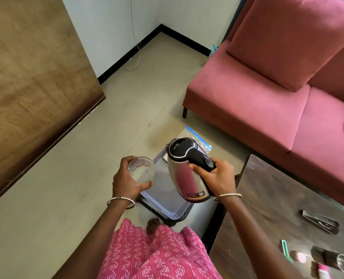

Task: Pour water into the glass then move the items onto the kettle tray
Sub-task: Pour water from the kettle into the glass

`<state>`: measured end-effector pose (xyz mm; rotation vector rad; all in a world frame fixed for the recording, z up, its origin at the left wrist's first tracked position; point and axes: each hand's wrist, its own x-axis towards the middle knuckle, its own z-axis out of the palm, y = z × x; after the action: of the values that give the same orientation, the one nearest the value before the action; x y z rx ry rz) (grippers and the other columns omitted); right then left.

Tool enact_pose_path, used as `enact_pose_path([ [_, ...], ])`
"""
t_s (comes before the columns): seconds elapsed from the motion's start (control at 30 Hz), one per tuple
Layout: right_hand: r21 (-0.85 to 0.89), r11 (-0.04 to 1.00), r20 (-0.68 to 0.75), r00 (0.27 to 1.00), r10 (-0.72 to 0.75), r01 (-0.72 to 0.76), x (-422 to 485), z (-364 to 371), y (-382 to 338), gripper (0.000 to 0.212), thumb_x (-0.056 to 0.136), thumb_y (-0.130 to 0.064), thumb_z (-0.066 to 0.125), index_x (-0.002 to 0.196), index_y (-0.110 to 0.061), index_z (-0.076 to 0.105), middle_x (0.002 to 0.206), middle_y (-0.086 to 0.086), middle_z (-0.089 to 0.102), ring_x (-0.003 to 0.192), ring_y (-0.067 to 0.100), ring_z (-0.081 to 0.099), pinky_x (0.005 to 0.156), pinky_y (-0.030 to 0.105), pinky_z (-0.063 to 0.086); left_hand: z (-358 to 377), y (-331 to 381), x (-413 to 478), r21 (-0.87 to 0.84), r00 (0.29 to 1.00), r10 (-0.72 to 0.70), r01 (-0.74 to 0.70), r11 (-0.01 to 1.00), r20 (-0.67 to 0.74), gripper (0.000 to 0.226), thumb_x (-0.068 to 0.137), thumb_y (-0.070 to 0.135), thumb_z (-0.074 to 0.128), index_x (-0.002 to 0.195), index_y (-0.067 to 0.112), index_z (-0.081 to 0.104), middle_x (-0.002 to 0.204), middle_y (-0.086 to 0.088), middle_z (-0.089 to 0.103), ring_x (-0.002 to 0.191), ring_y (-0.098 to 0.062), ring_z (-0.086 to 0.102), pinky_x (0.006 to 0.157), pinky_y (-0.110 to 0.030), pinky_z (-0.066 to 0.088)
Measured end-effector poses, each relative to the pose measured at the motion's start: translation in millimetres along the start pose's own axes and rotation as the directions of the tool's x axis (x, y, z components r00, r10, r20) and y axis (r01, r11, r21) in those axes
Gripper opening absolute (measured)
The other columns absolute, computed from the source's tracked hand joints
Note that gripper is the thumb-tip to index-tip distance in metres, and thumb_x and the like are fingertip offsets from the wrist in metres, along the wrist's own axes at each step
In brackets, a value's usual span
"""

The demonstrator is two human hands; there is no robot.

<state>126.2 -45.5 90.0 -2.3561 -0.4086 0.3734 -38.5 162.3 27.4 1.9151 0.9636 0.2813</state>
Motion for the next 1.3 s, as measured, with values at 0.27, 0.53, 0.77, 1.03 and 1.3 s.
enact_pose_path([
  [0.27,0.133,0.972,-0.136,0.967,0.214,-0.196,-10,101,31,0.038,0.079,-0.049,0.076,0.077,-0.012,0.07,0.056,0.003,0.062,0.057,0.021,0.06,0.057,0.033,0.045,-20,-23,-17,0.055,0.998,-0.067,0.068,0.996,-0.016,0.092,0.037,0.027,0.096,0.113,0.034,0.044,0.109,0.018,0.059,0.095,-0.012,0.06,0.079,-0.025,0.047],
  [0.53,0.234,0.951,-0.19,0.95,0.247,-0.201,-3,157,48,0.05,0.077,-0.069,0.06,0.075,-0.019,0.059,0.055,-0.005,0.056,0.054,0.009,0.049,0.052,0.019,0.031,-26,-33,-23,0.114,0.996,-0.084,0.088,0.99,-0.039,0.093,0.039,0.026,0.097,0.116,0.026,0.046,0.11,0.011,0.059,0.093,-0.011,0.059,0.077,-0.017,0.044],
  [0.77,0.269,0.944,-0.115,0.967,0.228,-0.19,-22,184,64,0.045,0.081,-0.064,0.057,0.09,-0.02,0.06,0.066,-0.006,0.058,0.06,0.005,0.053,0.057,0.018,0.037,-23,-40,-24,0.1,0.993,-0.118,0.121,0.988,-0.032,0.093,0.039,0.023,0.097,0.117,0.024,0.044,0.112,0.006,0.061,0.095,-0.013,0.061,0.075,-0.013,0.044],
  [1.03,0.054,0.968,0.129,0.963,0.236,-0.244,-26,164,85,0.043,0.082,-0.047,0.073,0.067,-0.012,0.053,0.056,0.007,0.052,0.055,0.023,0.052,0.051,0.031,0.036,-18,-36,-32,0.097,0.992,-0.115,0.118,0.988,-0.043,0.094,0.039,0.021,0.096,0.117,0.022,0.044,0.111,0.01,0.059,0.094,-0.014,0.061,0.077,-0.019,0.047],
  [1.3,-0.023,0.869,0.304,0.824,0.477,-0.494,-39,158,78,0.037,0.08,-0.043,0.072,0.081,-0.006,0.073,0.076,0.015,0.074,0.079,0.03,0.07,0.075,0.041,0.057,-18,-33,-45,0.077,0.989,-0.122,0.129,0.989,-0.088,0.092,0.039,0.021,0.096,0.116,0.023,0.045,0.109,0.013,0.058,0.092,-0.011,0.06,0.076,-0.015,0.044],
])
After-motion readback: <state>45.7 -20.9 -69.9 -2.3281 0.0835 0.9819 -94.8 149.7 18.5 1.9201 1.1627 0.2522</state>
